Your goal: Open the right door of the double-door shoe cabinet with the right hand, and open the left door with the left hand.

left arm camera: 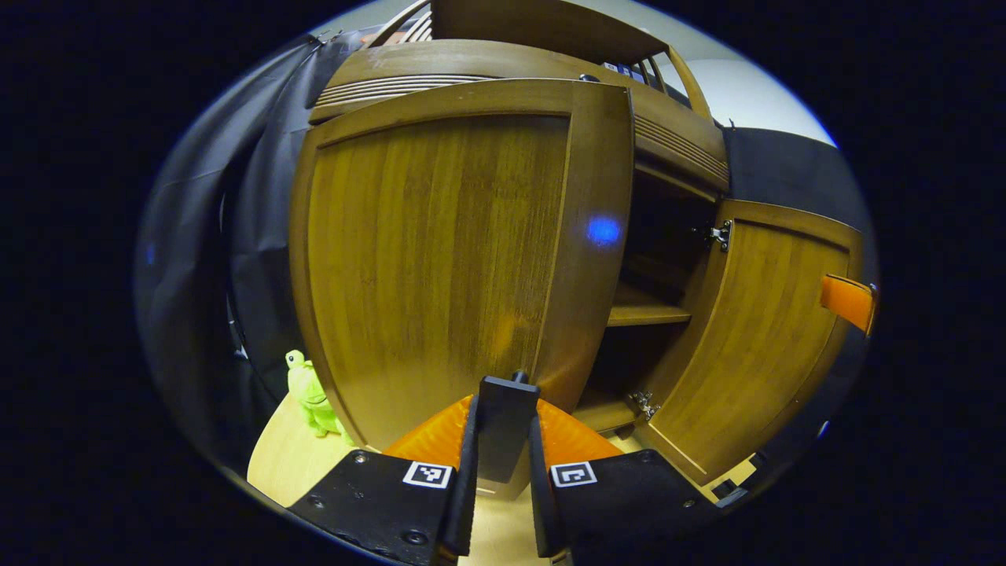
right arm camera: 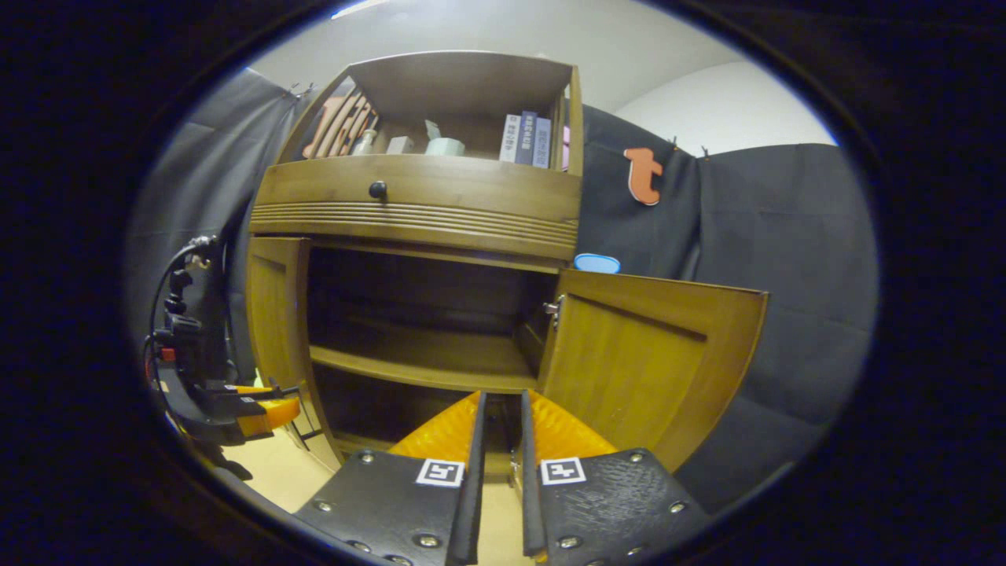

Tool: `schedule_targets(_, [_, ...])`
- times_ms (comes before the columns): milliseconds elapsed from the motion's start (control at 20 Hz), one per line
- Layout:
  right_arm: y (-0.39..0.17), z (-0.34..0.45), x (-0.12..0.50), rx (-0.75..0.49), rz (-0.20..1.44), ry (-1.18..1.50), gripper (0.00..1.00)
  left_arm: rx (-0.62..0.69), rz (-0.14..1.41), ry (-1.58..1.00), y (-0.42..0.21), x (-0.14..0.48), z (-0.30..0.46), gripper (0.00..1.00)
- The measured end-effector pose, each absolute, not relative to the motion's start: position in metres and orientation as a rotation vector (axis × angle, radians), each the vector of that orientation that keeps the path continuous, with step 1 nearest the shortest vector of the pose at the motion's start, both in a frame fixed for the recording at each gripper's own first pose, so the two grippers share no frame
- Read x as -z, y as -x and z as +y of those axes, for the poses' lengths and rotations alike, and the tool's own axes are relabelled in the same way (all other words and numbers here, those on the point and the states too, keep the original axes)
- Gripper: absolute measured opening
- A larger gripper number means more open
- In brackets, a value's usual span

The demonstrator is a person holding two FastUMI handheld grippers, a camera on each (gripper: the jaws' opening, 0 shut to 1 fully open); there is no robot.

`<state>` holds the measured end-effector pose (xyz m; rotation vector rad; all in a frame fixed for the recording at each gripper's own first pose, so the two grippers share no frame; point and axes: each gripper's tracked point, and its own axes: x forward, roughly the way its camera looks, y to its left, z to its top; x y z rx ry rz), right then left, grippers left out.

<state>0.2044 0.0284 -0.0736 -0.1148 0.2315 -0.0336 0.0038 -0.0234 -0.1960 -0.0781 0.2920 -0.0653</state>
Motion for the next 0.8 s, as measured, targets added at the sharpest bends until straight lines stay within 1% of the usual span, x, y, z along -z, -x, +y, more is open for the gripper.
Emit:
schedule_targets(50, [-0.207,0.033,0.077,0.016,0.235,0.107,0.21,0.062,0.288,0.087,0.003,0.196,-0.02,0.32])
schedule_targets(100, [-0.209,0.038,0.079,-0.001,0.239,0.099,0.21,0.057,0.285,0.089,0.011,0.195,-0.016,0.34])
schedule_targets(150, [-0.211,0.044,0.082,-0.018,0.244,0.09,0.21,0.048,0.281,0.087,0.018,0.195,-0.011,0.32])
schedule_targets(300, [-0.217,0.06,0.088,-0.067,0.253,0.071,0.21,0.008,0.277,0.085,0.038,0.192,0.004,0.32])
schedule_targets(350, [-0.218,0.066,0.091,-0.084,0.256,0.066,0.21,-0.003,0.276,0.092,0.043,0.191,0.009,0.34])
schedule_targets(400, [-0.221,0.071,0.092,-0.1,0.258,0.062,0.22,-0.012,0.276,0.1,0.048,0.191,0.013,0.31])
schedule_targets(450, [-0.222,0.078,0.094,-0.118,0.261,0.058,0.21,-0.02,0.278,0.103,0.053,0.191,0.016,0.31])
schedule_targets(800, [-0.233,0.109,0.102,-0.207,0.274,0.045,0.22,-0.069,0.281,0.097,0.069,0.189,0.033,0.31])
